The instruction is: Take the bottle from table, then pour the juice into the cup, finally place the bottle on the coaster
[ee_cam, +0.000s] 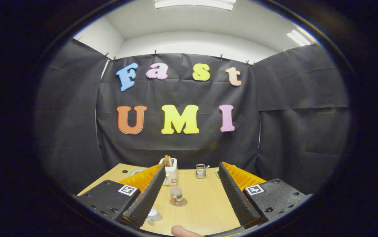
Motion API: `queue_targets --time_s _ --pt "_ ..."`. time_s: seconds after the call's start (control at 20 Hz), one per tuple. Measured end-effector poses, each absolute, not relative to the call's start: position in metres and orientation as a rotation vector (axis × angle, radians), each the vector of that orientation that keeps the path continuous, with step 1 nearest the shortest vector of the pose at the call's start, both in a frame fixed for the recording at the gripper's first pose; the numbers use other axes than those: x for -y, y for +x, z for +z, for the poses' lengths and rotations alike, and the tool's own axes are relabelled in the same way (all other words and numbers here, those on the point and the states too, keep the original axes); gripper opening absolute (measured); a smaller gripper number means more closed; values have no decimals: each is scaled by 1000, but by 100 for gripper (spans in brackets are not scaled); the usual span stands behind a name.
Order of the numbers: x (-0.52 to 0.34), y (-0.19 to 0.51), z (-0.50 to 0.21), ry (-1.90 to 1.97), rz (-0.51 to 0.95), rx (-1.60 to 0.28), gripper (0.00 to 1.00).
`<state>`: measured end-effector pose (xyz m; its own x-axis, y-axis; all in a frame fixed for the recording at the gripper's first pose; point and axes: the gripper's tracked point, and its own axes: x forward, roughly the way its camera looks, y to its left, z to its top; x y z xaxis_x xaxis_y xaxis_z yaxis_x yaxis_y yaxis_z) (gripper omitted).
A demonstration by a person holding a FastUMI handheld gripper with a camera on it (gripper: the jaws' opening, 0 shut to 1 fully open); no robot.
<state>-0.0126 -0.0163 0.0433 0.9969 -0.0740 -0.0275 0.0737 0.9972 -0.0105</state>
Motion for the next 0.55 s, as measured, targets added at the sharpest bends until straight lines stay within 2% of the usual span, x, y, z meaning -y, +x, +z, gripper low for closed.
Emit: queue_targets --time_s 0.55 --pt "21 -19 47 -41 -90 -16 100"
